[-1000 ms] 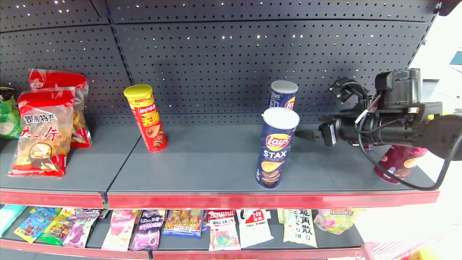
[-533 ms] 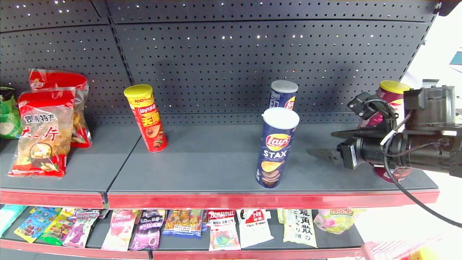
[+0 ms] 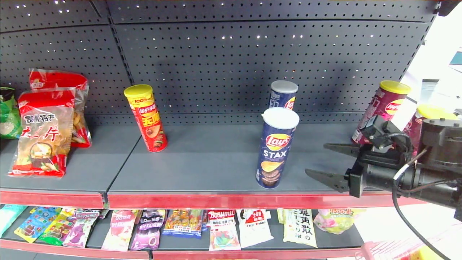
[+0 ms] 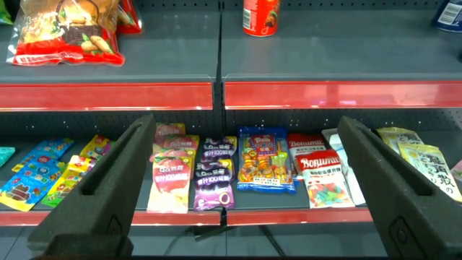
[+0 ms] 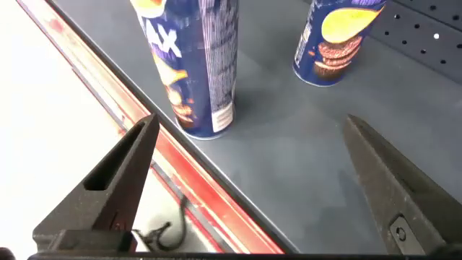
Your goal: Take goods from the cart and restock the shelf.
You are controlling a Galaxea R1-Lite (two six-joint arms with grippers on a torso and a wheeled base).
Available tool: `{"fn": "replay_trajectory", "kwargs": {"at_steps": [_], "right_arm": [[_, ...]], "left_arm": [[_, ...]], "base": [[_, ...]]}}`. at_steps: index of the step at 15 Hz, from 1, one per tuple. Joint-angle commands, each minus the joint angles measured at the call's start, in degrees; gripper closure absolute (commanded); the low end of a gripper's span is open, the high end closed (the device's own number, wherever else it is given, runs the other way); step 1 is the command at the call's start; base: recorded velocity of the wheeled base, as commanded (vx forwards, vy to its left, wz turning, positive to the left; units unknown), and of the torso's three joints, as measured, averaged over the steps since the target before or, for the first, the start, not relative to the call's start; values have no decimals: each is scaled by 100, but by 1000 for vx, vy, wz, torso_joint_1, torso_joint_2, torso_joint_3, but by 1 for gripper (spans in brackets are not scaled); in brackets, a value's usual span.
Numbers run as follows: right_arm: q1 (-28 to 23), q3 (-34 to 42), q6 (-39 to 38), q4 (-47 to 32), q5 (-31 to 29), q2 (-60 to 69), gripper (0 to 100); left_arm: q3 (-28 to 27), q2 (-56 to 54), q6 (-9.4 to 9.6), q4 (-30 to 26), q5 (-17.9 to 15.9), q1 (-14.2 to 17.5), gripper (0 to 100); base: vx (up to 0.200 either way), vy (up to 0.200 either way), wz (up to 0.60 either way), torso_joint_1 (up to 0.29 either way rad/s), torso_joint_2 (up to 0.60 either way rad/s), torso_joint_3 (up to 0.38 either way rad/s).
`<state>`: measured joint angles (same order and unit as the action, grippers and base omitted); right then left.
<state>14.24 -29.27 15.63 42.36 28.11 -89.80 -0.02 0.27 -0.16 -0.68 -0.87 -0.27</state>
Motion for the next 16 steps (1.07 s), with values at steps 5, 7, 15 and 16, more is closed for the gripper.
{"fn": "replay_trajectory", "kwargs": {"at_steps": [5,7,15,16], "right_arm": [[237,-263,-16,176,713,-767,0],[246,-501,-16,176,731,-978,0],[343,-1002,37,193,933,-1444,0],[360,-1081,37,193,933,-1506,0]], "left_arm": [[-6,8,-2,-2,-1,0,0],[-6,0,-2,-2,-1,0,0],[-6,8,-2,-2,-1,0,0],[2,8,-2,-2,-1,0,0]], "base": [[0,0,0,0,0,0],[0,0,0,0,0,0],[0,0,0,0,0,0],[0,0,0,0,0,0]]}}
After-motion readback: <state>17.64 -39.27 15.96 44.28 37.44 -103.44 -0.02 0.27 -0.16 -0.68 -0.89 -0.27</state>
